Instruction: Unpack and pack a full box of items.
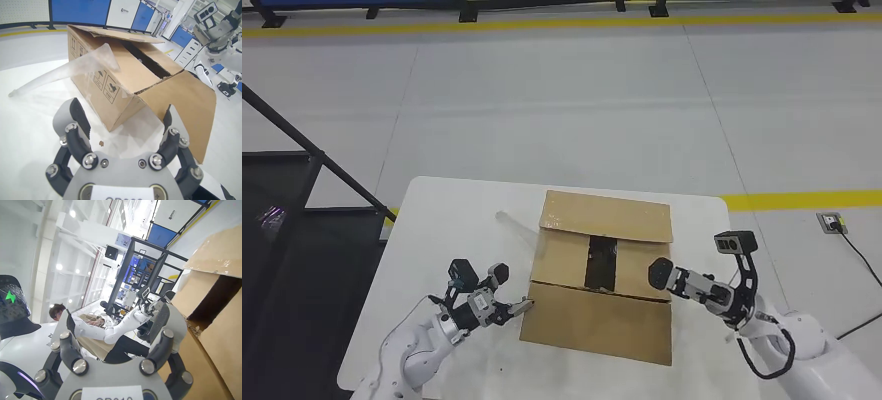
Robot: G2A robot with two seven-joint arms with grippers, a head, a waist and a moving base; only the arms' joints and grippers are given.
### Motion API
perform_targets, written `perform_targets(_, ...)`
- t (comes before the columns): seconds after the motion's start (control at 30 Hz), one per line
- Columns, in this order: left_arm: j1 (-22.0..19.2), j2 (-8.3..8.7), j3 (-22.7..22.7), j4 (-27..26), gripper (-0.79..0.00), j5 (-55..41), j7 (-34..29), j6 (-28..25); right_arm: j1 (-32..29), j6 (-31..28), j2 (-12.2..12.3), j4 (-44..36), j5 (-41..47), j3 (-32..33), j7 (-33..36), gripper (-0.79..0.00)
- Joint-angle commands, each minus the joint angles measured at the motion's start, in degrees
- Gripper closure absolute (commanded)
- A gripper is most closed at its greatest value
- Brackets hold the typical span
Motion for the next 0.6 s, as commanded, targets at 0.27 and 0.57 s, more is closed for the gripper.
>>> perform_targets(0.27, -0.01, 0.01, 0.00, 0.00, -0.785, 0.07, -0.07, -0.04, 2.30, 15.63, -0.98, -0.48, -6.36, -1.90, -8.55, -0.785)
perform_targets(0.57, 0.93, -0.02, 0.60, -1.55, -0.785, -0.10, -0.66, 1.71, 8.18, 30.16, -3.82, 2.83, -11.05, -5.88, -18.36, -0.785)
